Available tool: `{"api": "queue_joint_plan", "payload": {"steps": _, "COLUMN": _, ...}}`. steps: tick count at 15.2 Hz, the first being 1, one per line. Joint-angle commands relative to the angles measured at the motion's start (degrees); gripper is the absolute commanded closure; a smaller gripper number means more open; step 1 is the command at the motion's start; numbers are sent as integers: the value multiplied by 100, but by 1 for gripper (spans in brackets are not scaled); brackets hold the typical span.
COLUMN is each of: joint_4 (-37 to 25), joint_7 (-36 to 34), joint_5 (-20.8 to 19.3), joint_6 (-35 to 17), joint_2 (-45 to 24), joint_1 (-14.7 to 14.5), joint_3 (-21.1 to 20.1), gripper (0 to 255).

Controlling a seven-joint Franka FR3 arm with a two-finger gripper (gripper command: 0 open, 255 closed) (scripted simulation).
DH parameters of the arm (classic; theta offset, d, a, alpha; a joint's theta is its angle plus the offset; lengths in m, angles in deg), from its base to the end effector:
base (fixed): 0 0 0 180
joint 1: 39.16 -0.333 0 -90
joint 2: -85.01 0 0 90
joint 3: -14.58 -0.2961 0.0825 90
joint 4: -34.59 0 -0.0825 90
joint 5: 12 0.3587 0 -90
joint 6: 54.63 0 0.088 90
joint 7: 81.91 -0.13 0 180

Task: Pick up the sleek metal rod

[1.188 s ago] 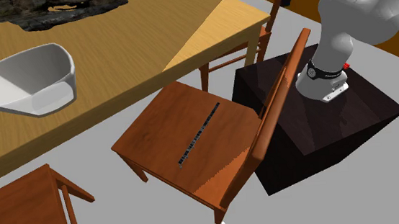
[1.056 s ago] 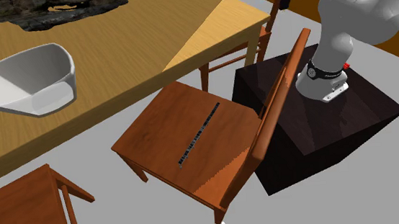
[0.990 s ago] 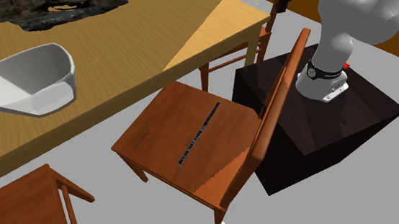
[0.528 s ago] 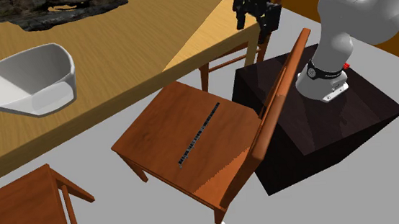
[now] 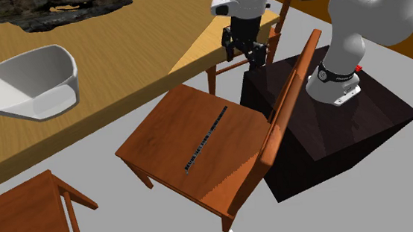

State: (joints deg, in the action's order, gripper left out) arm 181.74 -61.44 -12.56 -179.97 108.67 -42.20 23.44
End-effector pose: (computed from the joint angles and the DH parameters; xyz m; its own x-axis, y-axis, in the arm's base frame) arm 0.3919 -0.0383 0.3793 0.9622 0.2686 0.0452 0.2705 -0.9619 -0.0405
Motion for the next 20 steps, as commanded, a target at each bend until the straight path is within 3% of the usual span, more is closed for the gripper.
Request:
{"api": "queue_joint_plan", "payload": {"steps": 1, "joint_4": 47, "joint_7": 281, "joint_5": 32, "joint_6": -476, "joint_2": -420, "joint_1": -65, "joint_3": 88, "gripper": 0}}
{"api": "queue_joint_plan", "payload": {"steps": 6, "joint_4": -59, "joint_7": 1006, "joint_5": 271, "joint_6": -1472, "joint_2": -1545, "joint_1": -251, "joint_3": 248, "gripper": 0}}
{"api": "queue_joint_plan", "payload": {"steps": 11, "joint_4": -389, "joint_7": 1872, "joint_5": 762, "joint_6": -2317, "joint_2": -2764, "joint_1": -362, "joint_3": 254, "gripper": 0}}
{"api": "queue_joint_plan", "payload": {"steps": 16, "joint_4": -925, "joint_7": 2738, "joint_5": 1292, "joint_6": -2965, "joint_2": -3988, "joint_1": -239, "joint_3": -17, "gripper": 0}}
{"api": "queue_joint_plan", "payload": {"steps": 20, "joint_4": -1476, "joint_7": 3263, "joint_5": 1498, "joint_6": -3359, "joint_2": -4936, "joint_1": -42, "joint_3": -319, "gripper": 0}}
